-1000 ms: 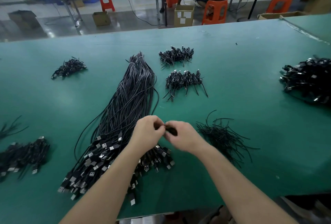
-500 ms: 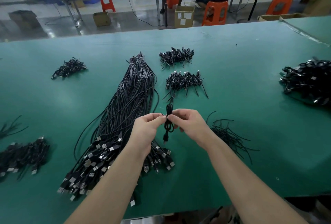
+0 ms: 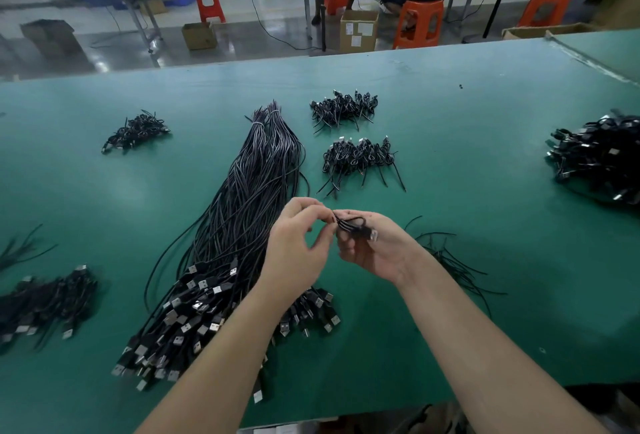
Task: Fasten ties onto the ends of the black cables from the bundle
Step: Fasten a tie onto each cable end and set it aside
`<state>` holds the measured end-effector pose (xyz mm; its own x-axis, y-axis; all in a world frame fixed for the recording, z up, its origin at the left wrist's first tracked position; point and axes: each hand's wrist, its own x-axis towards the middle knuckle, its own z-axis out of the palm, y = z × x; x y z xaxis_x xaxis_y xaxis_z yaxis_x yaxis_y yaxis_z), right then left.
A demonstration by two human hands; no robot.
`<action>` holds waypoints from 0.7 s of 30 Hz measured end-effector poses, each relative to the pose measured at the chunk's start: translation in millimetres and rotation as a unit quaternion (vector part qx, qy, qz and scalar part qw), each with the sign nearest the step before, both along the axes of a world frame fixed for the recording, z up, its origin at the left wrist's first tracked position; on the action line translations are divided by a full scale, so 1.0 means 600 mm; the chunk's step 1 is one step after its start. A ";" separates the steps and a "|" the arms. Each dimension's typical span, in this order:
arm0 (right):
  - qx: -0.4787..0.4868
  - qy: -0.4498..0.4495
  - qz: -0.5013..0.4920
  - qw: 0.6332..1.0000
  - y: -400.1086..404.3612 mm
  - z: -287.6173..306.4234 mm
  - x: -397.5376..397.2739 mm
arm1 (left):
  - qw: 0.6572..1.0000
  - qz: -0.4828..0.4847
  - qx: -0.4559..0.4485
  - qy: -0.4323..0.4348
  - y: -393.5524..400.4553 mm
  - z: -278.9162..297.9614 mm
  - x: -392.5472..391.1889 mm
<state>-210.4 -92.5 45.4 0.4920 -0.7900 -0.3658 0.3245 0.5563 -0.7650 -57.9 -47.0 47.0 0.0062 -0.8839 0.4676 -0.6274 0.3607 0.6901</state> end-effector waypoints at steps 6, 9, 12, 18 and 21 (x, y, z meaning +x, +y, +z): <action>-0.222 0.205 -0.017 0.953 0.007 -0.007 -0.008 | 0.929 0.057 0.238 0.277 -0.011 -0.005 0.022; -0.282 0.242 -0.014 0.928 0.009 -0.007 -0.006 | 0.899 0.019 0.294 0.324 -0.005 0.000 0.019; -0.287 0.238 -0.033 0.927 0.008 -0.006 -0.006 | 0.870 0.007 0.319 0.375 -0.002 0.003 0.014; -0.298 0.258 -0.048 0.918 0.012 -0.010 -0.002 | 0.869 0.039 0.331 0.367 0.002 0.000 0.008; -0.299 0.280 -0.038 0.911 0.011 -0.009 -0.005 | 0.881 0.040 0.310 0.355 0.000 -0.004 0.007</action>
<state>-213.3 -86.1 39.9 0.2961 -0.9545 -0.0348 -0.1902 -0.0232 -0.9815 -53.9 -47.0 44.4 0.1762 -0.9514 -0.2527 0.0352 -0.2504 0.9675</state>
